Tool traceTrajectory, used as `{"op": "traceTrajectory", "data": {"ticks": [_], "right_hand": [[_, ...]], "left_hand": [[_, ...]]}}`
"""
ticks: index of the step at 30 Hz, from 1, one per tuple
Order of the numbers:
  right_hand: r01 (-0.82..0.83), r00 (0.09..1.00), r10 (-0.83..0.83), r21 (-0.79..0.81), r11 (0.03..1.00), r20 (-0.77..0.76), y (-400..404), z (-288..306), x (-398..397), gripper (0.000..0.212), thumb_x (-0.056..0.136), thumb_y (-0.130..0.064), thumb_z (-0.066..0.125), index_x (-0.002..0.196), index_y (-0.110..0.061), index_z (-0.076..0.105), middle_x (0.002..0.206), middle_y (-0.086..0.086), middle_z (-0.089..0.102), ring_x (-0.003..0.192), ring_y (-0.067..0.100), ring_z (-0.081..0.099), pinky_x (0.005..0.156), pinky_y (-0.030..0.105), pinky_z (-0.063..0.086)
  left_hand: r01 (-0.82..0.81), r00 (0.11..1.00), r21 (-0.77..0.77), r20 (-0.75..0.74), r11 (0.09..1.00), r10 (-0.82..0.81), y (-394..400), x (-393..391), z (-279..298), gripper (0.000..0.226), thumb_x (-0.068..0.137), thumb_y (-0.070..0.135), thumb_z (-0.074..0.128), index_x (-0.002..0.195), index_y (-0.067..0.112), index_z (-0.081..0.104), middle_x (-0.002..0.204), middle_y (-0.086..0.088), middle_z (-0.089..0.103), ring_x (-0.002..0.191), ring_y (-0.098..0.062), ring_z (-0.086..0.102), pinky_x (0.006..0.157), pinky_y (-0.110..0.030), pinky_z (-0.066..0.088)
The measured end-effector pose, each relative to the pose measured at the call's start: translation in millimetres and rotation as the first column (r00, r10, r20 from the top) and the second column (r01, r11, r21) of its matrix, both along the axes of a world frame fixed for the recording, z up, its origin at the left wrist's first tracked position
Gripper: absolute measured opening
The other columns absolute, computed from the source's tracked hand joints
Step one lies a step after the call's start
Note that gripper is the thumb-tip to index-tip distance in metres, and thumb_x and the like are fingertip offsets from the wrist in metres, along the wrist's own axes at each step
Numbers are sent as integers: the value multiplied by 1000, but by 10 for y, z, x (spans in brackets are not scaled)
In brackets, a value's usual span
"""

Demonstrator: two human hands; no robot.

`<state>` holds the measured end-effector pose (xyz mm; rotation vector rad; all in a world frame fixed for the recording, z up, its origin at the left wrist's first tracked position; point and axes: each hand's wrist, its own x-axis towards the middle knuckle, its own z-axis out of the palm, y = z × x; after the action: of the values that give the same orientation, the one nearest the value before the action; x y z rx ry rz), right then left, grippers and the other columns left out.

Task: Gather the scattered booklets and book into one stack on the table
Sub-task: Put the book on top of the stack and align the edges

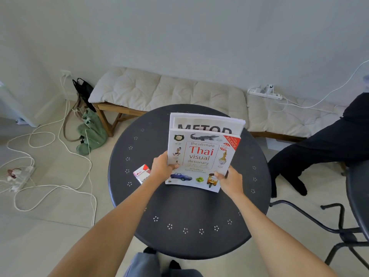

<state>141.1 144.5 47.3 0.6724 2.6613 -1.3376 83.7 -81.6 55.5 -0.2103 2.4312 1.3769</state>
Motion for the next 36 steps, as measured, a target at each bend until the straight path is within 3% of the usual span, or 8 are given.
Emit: {"op": "traceTrajectory", "data": {"ticks": [5,14,18,23,26,28,33,36], "right_hand": [[-11,1000,11,41,999,10,-70,101,-525,32,85,-16,68,116,-12,62,121,5,68,110,22,63,80,24,44],[-10,990,12,-14,1000,139,-424,-43,-1465,18,84,-21,69,99,-16,62,115,4,70,89,14,63,60,23,47],[-19,976,26,-35,999,218,-614,-206,-1786,12,84,-23,69,91,-17,61,109,2,70,83,12,64,59,25,47],[-8,946,19,-37,999,325,-755,-480,-2034,13,83,-24,69,89,-13,63,103,2,72,79,11,63,61,27,49],[10,941,-4,-18,1000,338,-807,-622,-2102,10,82,-23,69,80,-17,61,104,2,72,74,8,61,54,23,43],[41,940,-34,-15,999,339,-815,-701,-2133,12,83,-22,69,76,-20,60,105,2,72,69,6,59,51,21,41],[74,948,-82,38,997,306,-780,-763,-2289,14,84,-25,68,85,-13,63,104,4,72,74,11,60,48,21,38],[77,955,-92,64,995,280,-759,-749,-2415,17,85,-26,68,88,-10,63,103,4,72,72,10,60,48,22,38]], "left_hand": [[8,1000,-27,-16,1000,-9,-160,-560,155,38,78,12,74,114,13,59,119,-5,67,109,-27,64,90,-44,53],[-32,988,-9,153,999,34,-621,-1462,-52,31,79,18,74,104,13,56,117,-7,67,107,-28,65,91,-45,51],[29,963,-12,268,1000,-24,-829,-1703,-286,17,85,15,68,97,13,56,121,-9,66,110,-28,64,91,-44,52],[14,941,-63,339,998,8,-1008,-1882,-610,18,84,17,69,96,13,56,118,-7,66,102,-24,65,84,-38,54],[-45,939,-65,338,997,64,-1033,-1940,-774,24,81,18,73,96,14,54,114,-6,67,91,-20,64,76,-33,54],[-82,941,-38,325,996,90,-1024,-1976,-853,28,79,18,74,99,13,54,113,-7,68,94,-21,67,76,-34,55],[-85,973,-54,209,995,95,-915,-2188,-877,34,80,21,74,103,15,51,113,-7,69,99,-22,68,61,-21,49],[-63,980,-97,182,993,80,-863,-2339,-900,36,80,21,74,105,14,49,114,-7,67,100,-22,66,62,-22,48]]}}
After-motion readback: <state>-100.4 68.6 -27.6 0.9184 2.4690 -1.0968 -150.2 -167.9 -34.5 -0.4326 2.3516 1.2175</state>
